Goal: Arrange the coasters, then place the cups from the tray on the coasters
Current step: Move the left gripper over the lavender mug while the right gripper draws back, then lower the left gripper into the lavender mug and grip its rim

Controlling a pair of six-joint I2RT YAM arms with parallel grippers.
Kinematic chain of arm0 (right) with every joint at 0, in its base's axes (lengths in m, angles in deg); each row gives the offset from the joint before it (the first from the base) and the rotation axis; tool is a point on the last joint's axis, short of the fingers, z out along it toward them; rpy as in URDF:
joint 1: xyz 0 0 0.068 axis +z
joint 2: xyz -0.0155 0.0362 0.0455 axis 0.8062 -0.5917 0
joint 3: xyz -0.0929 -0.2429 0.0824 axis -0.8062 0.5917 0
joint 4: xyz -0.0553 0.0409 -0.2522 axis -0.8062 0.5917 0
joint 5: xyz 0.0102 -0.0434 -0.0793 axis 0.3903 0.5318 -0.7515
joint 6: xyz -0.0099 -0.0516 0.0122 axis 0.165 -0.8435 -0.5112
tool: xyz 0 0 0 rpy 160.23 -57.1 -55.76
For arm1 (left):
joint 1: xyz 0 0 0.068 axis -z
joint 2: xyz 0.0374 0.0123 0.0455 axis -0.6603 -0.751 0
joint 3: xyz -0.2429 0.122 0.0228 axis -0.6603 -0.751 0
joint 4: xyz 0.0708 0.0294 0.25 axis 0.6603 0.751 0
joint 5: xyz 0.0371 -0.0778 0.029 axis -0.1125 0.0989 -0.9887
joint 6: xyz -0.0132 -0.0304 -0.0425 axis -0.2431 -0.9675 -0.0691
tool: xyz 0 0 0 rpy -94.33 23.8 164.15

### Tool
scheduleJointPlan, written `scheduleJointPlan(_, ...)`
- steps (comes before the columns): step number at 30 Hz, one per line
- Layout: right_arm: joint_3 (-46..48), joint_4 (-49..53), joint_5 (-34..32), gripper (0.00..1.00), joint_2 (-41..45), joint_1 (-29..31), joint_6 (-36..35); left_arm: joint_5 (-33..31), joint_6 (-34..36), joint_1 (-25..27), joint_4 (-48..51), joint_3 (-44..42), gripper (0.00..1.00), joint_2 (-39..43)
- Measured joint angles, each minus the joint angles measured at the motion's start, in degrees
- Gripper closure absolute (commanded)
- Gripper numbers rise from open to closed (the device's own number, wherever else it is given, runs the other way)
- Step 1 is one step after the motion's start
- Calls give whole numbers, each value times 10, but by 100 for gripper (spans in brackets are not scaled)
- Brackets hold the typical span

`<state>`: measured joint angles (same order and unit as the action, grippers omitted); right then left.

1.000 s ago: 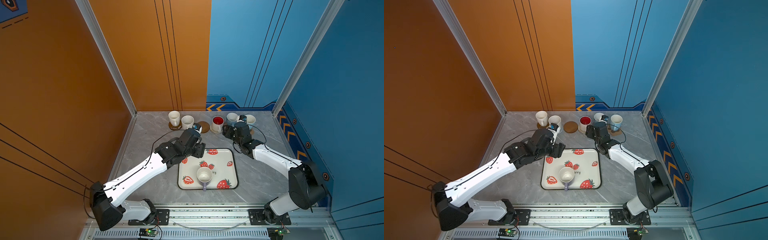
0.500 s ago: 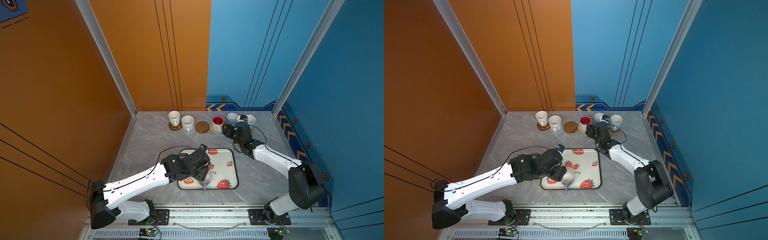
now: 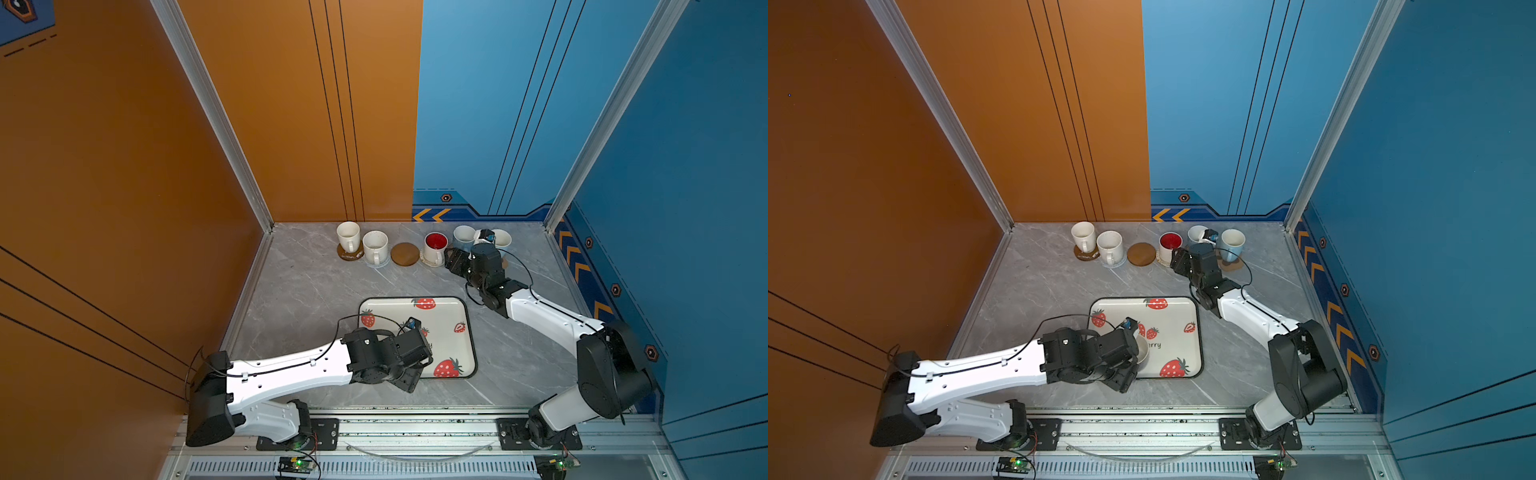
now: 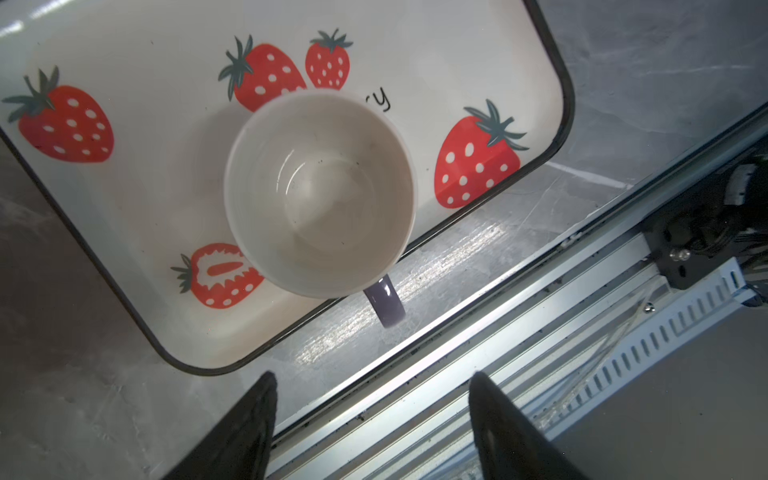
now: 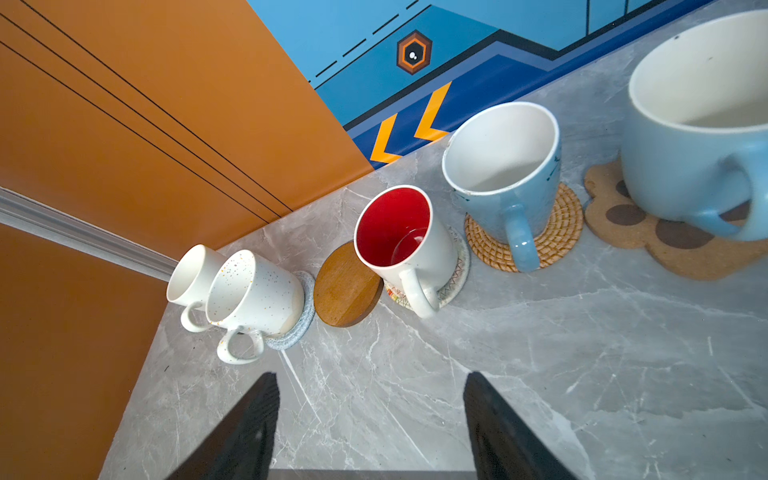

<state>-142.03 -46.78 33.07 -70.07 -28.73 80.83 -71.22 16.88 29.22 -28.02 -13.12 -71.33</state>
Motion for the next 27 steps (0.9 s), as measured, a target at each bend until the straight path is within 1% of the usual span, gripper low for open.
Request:
scheduleJointPlan(8,0,-9,3,31,0,0,3,11,-20,9,-3,-7,24,-35)
scheduleJointPlan(15,0,-16,13,31,-5,0,7,26,-31,10,-24,-41,23,-50)
scheduleJointPlan(27,0,-24,21,31,-18,0,12,30,-35,11,-84,-76,23,-51)
